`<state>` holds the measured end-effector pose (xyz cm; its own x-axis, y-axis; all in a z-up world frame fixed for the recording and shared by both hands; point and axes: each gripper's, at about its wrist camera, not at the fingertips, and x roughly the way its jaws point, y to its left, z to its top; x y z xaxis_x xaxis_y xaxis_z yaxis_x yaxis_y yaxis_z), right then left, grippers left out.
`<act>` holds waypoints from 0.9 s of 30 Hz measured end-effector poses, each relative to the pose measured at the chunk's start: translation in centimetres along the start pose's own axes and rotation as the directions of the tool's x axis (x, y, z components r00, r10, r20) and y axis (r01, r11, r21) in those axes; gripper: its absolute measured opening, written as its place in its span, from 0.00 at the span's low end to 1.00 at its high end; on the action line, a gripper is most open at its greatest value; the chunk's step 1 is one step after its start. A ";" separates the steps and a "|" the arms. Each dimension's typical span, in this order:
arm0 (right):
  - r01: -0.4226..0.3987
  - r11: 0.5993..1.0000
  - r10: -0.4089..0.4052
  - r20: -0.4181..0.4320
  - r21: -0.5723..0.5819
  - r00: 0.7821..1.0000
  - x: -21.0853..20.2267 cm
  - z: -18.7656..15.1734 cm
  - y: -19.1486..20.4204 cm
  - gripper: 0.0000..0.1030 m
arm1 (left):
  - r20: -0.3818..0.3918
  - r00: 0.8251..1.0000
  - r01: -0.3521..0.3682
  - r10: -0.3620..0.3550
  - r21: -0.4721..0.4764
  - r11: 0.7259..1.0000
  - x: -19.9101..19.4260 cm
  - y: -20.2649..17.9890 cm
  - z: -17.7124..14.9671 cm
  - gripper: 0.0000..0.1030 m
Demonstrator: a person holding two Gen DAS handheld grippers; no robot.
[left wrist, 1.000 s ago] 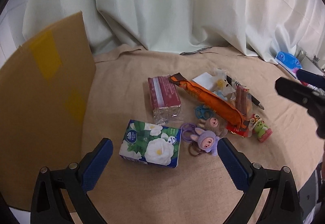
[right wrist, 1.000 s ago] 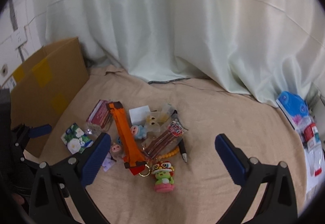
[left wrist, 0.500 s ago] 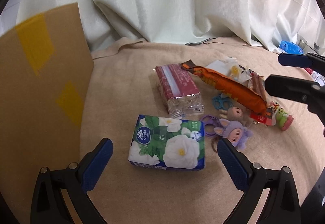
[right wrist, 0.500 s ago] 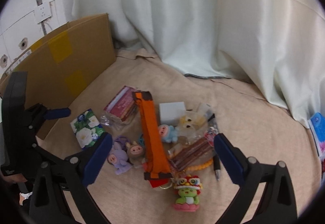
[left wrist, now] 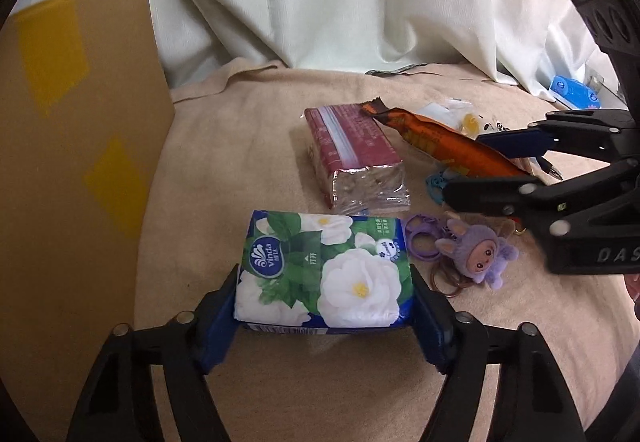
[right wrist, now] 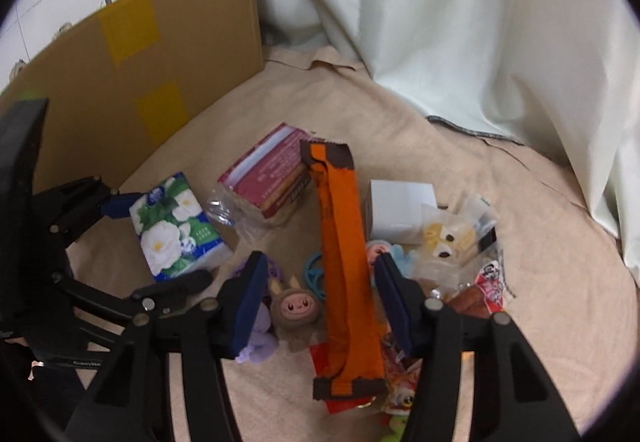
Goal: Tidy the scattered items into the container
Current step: 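Grasp the tissue pack with the left tool while the right tool grasps the orange snack bar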
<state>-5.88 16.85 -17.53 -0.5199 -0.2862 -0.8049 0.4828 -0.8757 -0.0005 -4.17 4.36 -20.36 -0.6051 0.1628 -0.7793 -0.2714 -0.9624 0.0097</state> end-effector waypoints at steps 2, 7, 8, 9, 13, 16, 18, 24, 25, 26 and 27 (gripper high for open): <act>0.000 1.000 0.000 0.001 -0.002 1.000 0.0 0.0 0.2 0.57 | -0.002 1.000 0.007 -0.007 0.001 1.000 -0.1 -0.1 0.0 0.72; 0.009 1.000 -0.009 0.003 0.026 1.000 0.2 0.3 -0.3 0.55 | -0.011 1.000 0.016 -0.016 -0.003 1.000 -0.1 0.0 0.4 0.72; 0.010 0.999 -0.010 0.002 0.036 1.000 0.2 0.4 -0.5 0.55 | -0.010 1.000 0.013 -0.013 0.000 1.000 -0.1 -0.1 0.3 0.72; 0.011 0.999 -0.011 0.001 0.043 1.000 0.3 0.4 -0.6 0.55 | -0.009 1.000 0.011 -0.011 0.001 1.000 -0.1 -0.1 0.3 0.72; 0.021 0.999 -0.021 0.008 0.042 1.000 0.5 0.5 -0.6 0.48 | -0.012 1.000 0.011 -0.011 -0.003 1.000 -0.1 -0.1 0.5 0.72; 0.042 0.998 -0.042 0.010 0.045 0.999 0.4 0.5 -0.8 0.31 | -0.015 1.000 0.005 -0.005 0.003 1.000 -0.1 -0.1 0.6 0.72; 0.022 0.999 -0.022 0.006 0.042 1.000 0.3 0.3 -0.8 0.29 | -0.017 1.000 0.002 -0.002 0.005 1.000 0.0 -0.1 0.7 0.72; 0.067 0.997 -0.068 -0.029 -0.026 0.997 0.7 0.1 0.5 0.29 | -0.019 1.000 -0.002 0.002 0.004 1.000 0.0 -0.1 0.7 0.72; 0.069 0.997 -0.069 -0.030 -0.029 0.997 0.8 0.2 0.6 0.29 | -0.019 1.000 -0.003 0.003 0.003 1.000 0.1 -0.1 0.7 0.72; 0.074 0.997 -0.074 -0.023 -0.031 0.997 0.8 0.2 0.6 0.29 | -0.019 1.000 -0.004 0.004 0.003 1.000 0.1 -0.2 0.7 0.72; 0.077 0.996 -0.078 -0.018 -0.035 0.997 0.9 0.2 0.7 0.29 | -0.018 1.000 -0.005 0.005 0.002 1.000 0.1 -0.2 0.7 0.72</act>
<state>-6.14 15.87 -18.14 -0.5430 -0.2099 -0.8131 0.4658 -0.8809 -0.0837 -4.73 4.72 -20.00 -0.5927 0.1541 -0.7905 -0.2700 -0.9628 0.0147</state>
